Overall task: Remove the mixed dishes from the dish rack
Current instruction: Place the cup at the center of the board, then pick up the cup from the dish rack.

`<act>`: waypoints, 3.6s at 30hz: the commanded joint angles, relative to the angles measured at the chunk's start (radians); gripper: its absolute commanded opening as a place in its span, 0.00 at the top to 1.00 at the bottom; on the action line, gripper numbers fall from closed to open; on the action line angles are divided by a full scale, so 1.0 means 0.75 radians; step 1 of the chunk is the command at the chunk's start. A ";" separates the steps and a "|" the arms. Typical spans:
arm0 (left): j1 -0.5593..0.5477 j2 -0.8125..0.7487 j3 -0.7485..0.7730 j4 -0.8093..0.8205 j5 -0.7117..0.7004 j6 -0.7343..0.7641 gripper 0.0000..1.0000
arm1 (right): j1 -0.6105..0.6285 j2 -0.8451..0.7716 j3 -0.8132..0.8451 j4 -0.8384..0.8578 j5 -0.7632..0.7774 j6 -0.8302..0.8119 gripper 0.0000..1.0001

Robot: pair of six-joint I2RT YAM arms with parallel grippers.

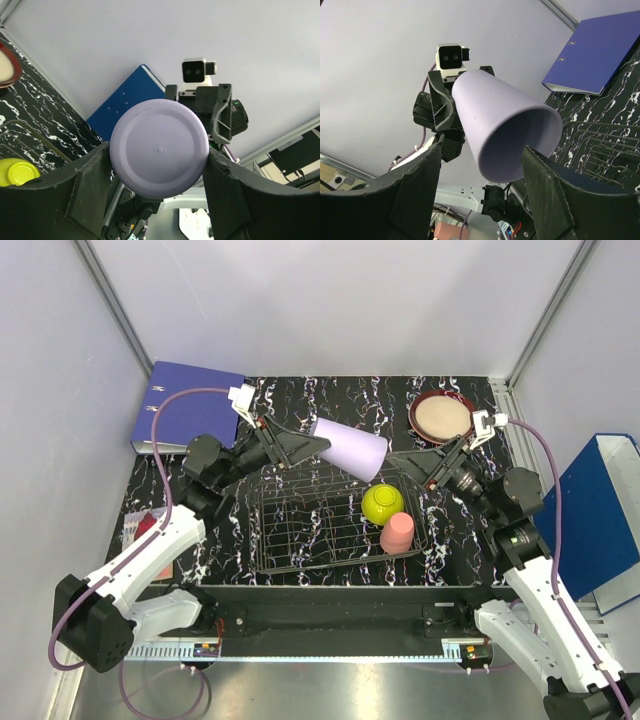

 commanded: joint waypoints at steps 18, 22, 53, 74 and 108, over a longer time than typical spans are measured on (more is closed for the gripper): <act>-0.066 0.065 0.009 0.186 0.011 -0.052 0.91 | 0.130 0.176 0.072 0.116 -0.019 0.004 0.81; -0.052 -0.009 0.038 0.052 -0.002 0.075 0.44 | 0.128 0.076 0.166 -0.164 0.108 -0.149 1.00; 0.065 -0.508 -0.042 -1.074 -0.740 0.304 0.01 | -0.623 1.292 1.051 -1.597 0.932 -0.395 1.00; 0.065 -0.418 -0.109 -1.047 -0.660 0.359 0.01 | -0.619 1.705 1.224 -1.527 1.049 -0.472 1.00; -0.690 0.298 0.312 -0.976 -0.914 0.735 0.01 | -0.175 0.378 0.598 -0.772 0.388 -0.368 0.17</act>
